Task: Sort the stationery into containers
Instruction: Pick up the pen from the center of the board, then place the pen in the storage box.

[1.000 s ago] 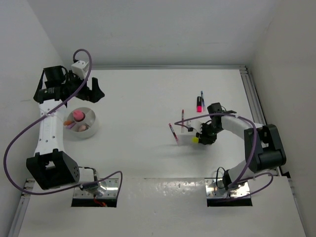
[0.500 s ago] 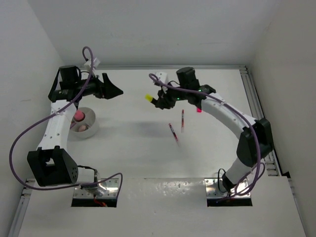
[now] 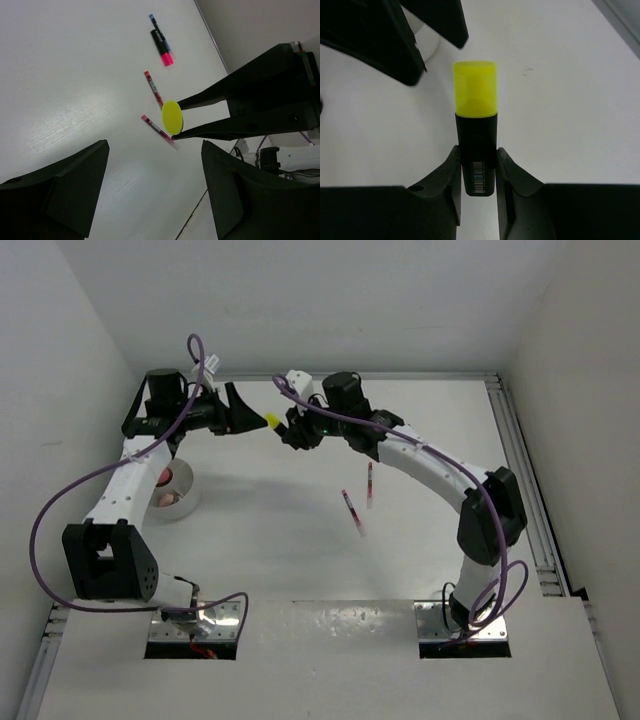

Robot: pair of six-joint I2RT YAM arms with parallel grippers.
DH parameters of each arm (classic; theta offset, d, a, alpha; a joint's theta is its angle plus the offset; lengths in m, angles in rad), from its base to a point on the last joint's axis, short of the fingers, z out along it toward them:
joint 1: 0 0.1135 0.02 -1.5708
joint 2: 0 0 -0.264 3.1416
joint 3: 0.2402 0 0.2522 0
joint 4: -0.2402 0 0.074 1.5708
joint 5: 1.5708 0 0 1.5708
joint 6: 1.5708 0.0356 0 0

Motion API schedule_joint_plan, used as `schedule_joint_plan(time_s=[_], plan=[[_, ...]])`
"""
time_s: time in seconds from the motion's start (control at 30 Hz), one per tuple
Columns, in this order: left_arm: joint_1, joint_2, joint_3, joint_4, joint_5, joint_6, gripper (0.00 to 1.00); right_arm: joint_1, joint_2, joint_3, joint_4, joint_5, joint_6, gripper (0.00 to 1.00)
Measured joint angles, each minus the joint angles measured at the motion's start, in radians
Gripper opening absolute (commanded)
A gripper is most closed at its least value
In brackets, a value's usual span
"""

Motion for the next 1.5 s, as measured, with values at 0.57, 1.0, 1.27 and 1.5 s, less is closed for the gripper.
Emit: schedule_joint_plan(time_s=[0.57, 1.0, 1.27, 1.5], plan=[[-0.006, 0.051, -0.005, 0.07, 0.043, -0.047, 0.09, 0.044, 0.056, 0.064, 0.012, 0.013, 0.011, 0.0], [0.31, 0.097, 0.135, -0.173, -0.003, 0.172, 0.0, 0.023, 0.05, 0.047, 0.015, 0.022, 0.035, 0.8], [0.587, 0.17, 0.34, -0.394, -0.142, 0.393, 0.0, -0.104, -0.028, -0.121, -0.023, 0.042, 0.061, 0.79], [0.609, 0.183, 0.323, -0.452, -0.212, 0.458, 0.0, -0.163, -0.077, -0.202, -0.026, 0.052, 0.071, 0.79]])
